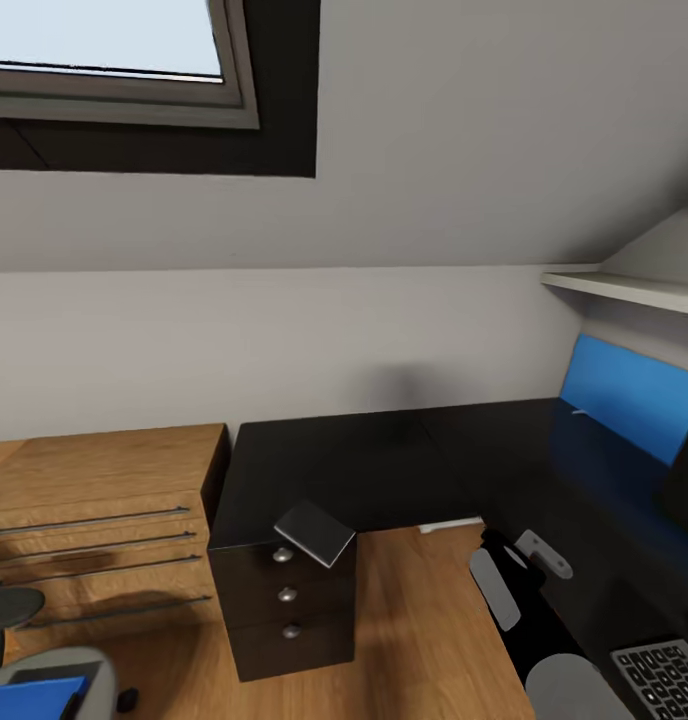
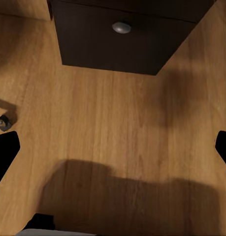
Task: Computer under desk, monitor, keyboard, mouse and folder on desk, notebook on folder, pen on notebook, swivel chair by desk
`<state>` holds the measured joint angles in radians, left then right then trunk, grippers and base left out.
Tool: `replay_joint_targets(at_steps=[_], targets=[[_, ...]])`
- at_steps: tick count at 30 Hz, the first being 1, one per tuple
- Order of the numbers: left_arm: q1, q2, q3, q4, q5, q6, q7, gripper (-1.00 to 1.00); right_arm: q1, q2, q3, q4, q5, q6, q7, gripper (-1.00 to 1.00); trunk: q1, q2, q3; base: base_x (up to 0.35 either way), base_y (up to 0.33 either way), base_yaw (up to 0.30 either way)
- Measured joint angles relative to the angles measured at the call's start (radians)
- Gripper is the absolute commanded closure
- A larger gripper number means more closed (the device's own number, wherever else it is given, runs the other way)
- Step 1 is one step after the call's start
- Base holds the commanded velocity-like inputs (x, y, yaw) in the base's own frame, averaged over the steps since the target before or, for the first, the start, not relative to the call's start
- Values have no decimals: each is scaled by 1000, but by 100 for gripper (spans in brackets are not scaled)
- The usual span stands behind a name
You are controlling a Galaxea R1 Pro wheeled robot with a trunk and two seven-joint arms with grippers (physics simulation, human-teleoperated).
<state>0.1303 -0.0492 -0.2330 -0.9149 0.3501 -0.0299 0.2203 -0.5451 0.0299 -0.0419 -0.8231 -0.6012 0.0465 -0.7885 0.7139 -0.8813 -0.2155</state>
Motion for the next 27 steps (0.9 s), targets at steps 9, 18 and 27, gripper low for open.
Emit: replay_joint_targets(at_steps=[9,18,27], targets=[[0,-1,0,2,1,-2,1,-100,0,0,-76,17,-2,-8,21,100,0,0,11,0,0,-169],[0,-1,0,2,2,-3,1,-100,0,0,-84,19,1,-17,27,100,0,0,22,0,0,-180],[0,-2,-1,2,2,-3,1,-100,0,0,-79,22,13,-47,22,100,0,0,33,0,0,-182]])
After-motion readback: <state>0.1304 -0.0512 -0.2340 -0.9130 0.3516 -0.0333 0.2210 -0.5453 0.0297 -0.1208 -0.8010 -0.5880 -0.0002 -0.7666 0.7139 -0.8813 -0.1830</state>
